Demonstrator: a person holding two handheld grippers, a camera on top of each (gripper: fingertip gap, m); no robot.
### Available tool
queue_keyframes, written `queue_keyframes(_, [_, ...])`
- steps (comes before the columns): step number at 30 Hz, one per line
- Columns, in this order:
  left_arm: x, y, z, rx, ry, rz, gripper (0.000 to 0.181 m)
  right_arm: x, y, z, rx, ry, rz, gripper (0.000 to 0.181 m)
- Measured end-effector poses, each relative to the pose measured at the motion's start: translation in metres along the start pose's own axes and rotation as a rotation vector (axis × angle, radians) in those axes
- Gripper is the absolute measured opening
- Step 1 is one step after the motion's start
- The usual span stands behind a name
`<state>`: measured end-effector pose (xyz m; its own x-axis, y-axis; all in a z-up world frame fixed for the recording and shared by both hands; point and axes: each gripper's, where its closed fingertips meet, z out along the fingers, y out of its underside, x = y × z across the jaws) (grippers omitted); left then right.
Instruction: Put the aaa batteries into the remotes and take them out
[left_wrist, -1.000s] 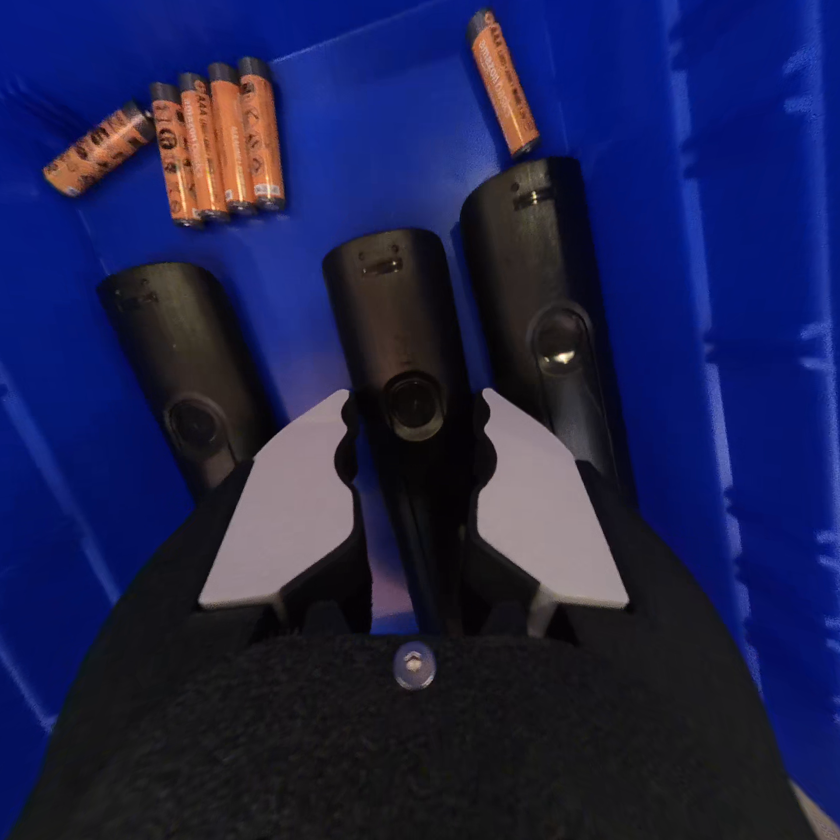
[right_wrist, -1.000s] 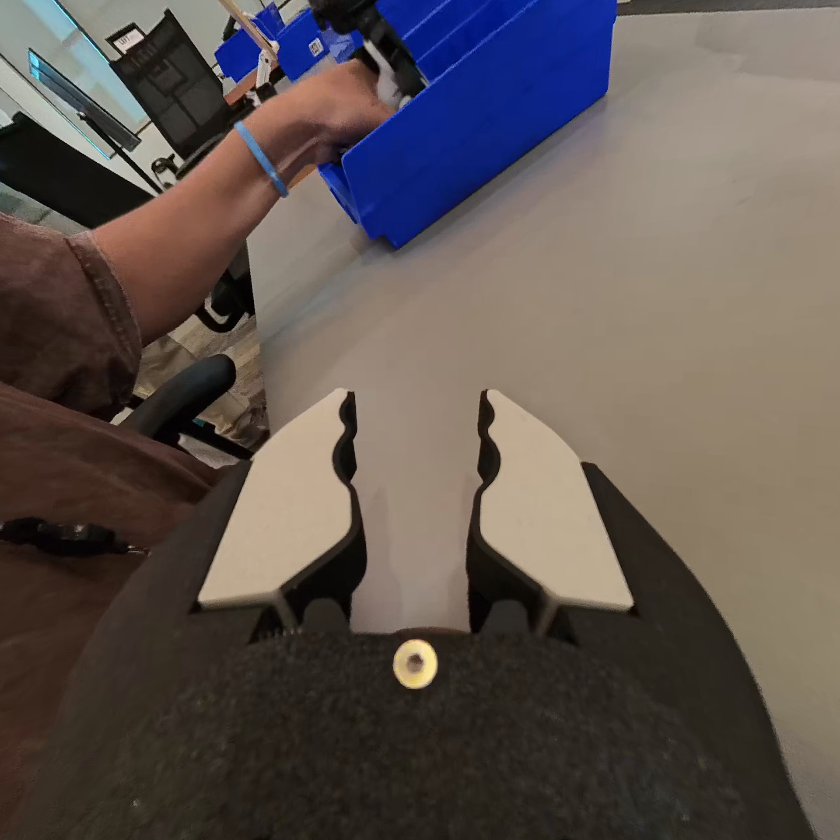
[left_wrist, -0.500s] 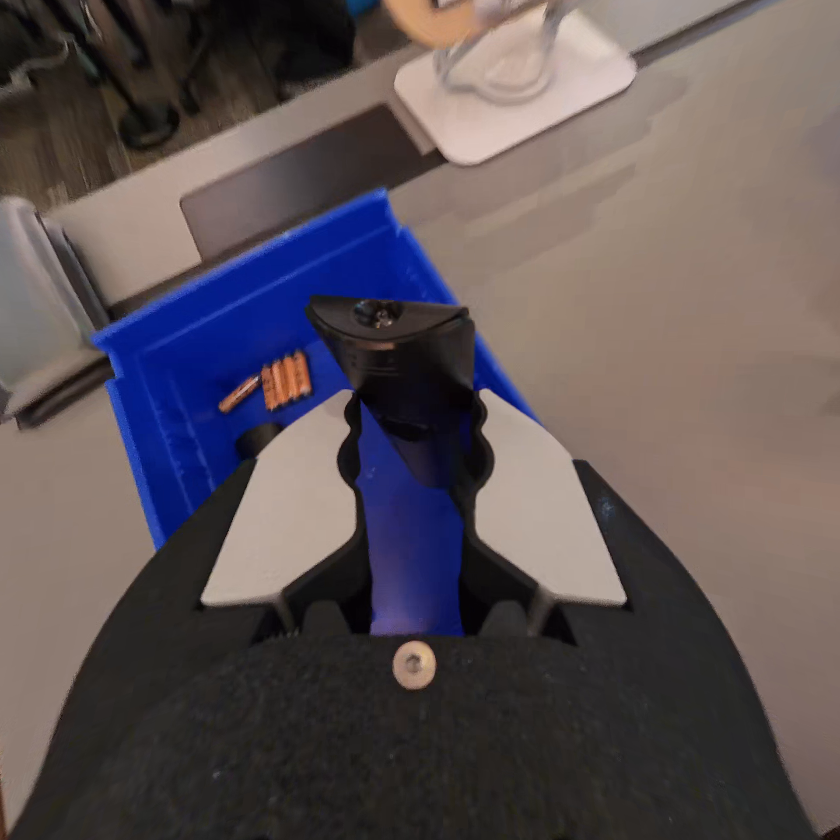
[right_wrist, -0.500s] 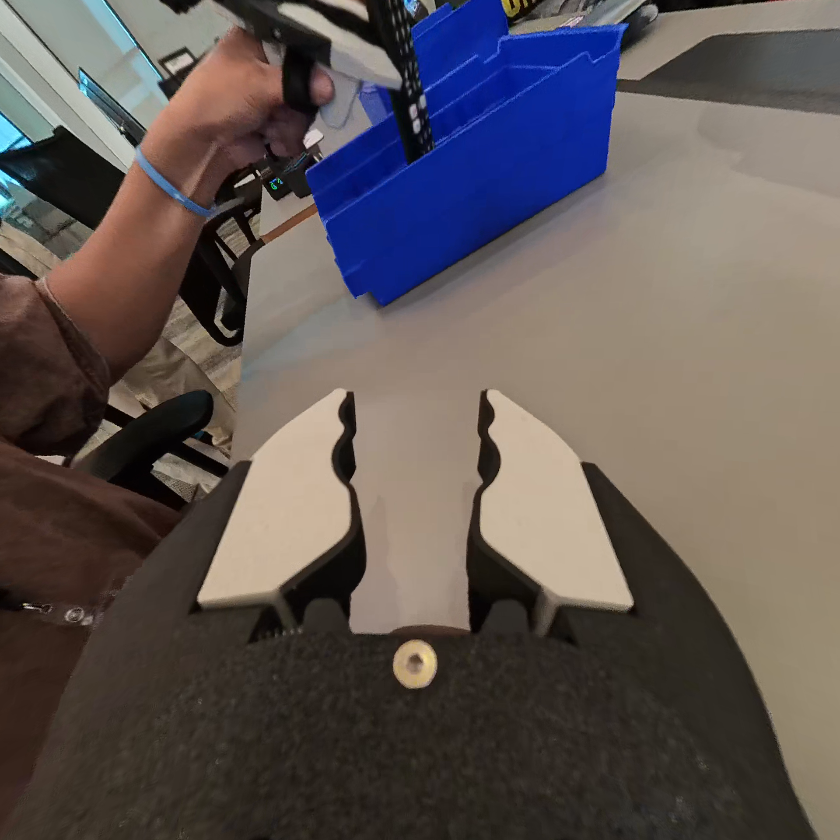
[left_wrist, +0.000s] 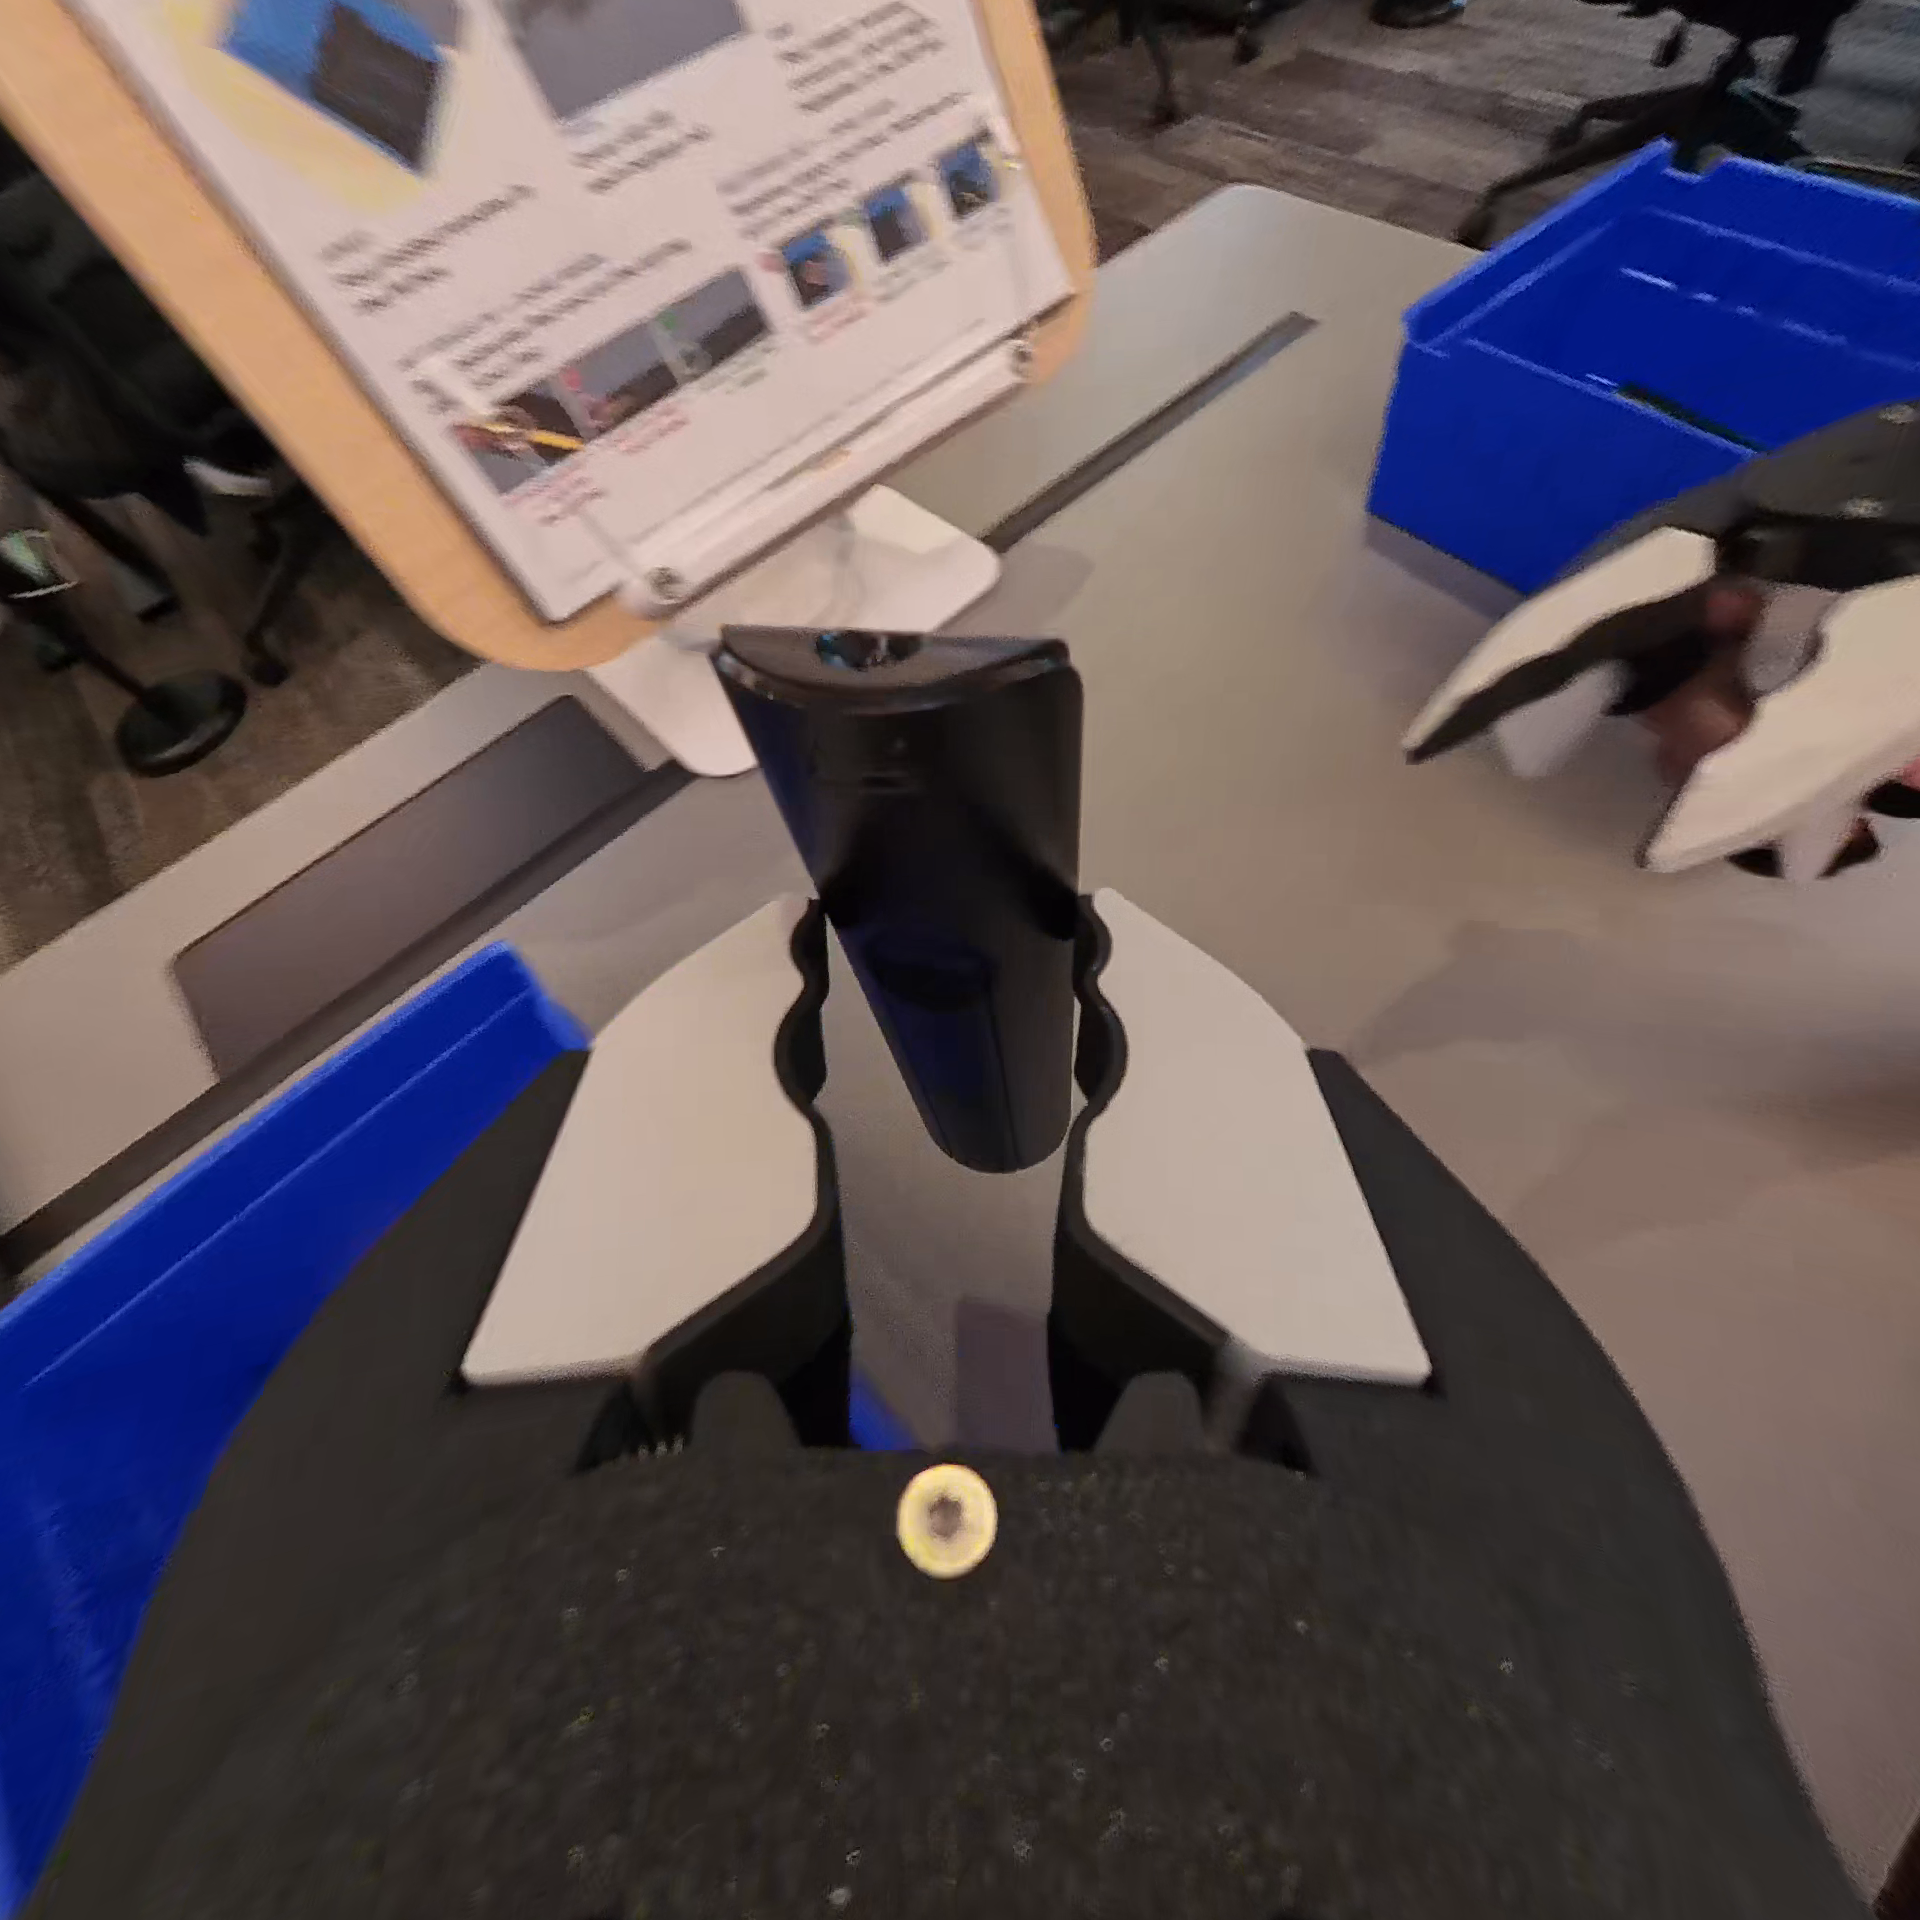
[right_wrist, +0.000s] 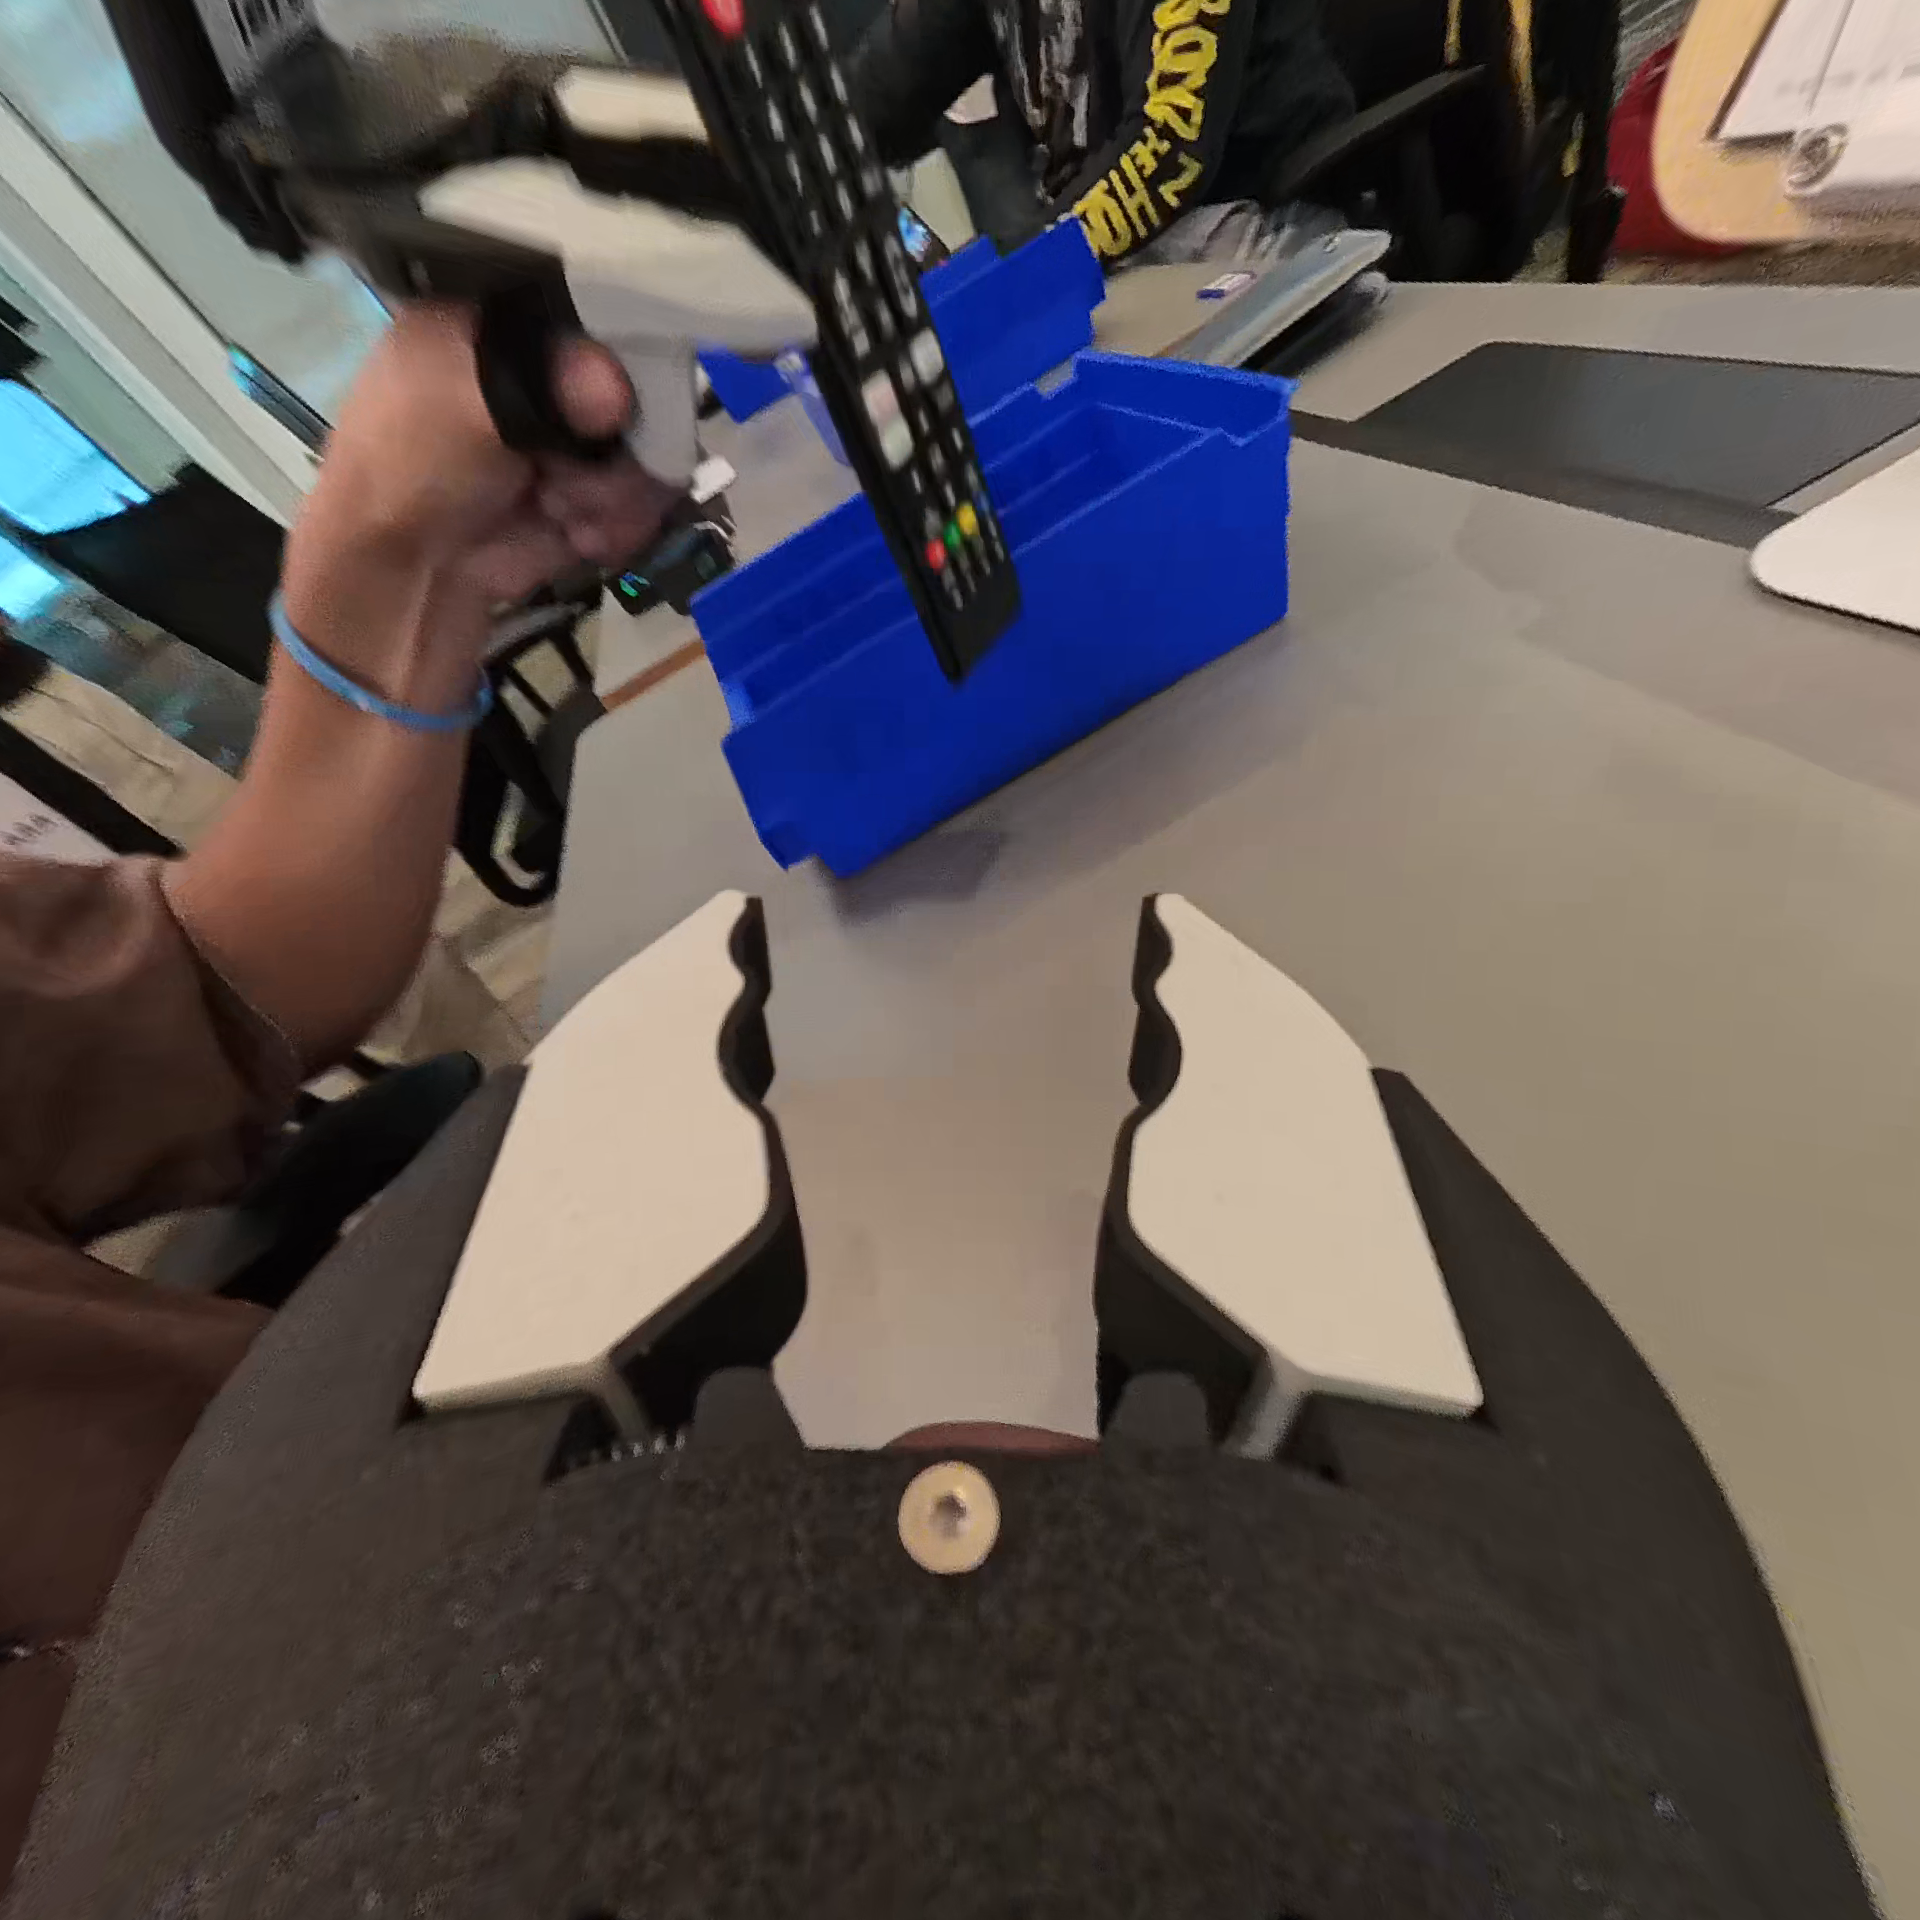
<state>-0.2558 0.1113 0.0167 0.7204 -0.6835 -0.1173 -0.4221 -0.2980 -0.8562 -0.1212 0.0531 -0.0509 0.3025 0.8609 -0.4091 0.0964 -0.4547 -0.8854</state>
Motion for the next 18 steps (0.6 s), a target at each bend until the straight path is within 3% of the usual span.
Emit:
queue_keyframes(6, [0.081,0.014,0.066,-0.077,0.170,0.084,0.045,0.011,-0.031,0.013,0.020,-0.038,0.121,0.081])
queue_keyframes(9, [0.120,0.025,0.099,-0.128,0.243,0.134,0.045,0.016,-0.023,0.011,-0.072,-0.038,0.165,0.080])
queue_keyframes(13, [0.157,0.032,0.129,-0.173,0.286,0.213,0.044,0.036,0.001,-0.005,-0.164,0.058,0.192,0.060])
queue_keyframes(18, [0.170,0.026,0.143,-0.174,0.285,0.259,0.043,0.060,0.012,-0.037,-0.166,0.172,0.238,0.025])
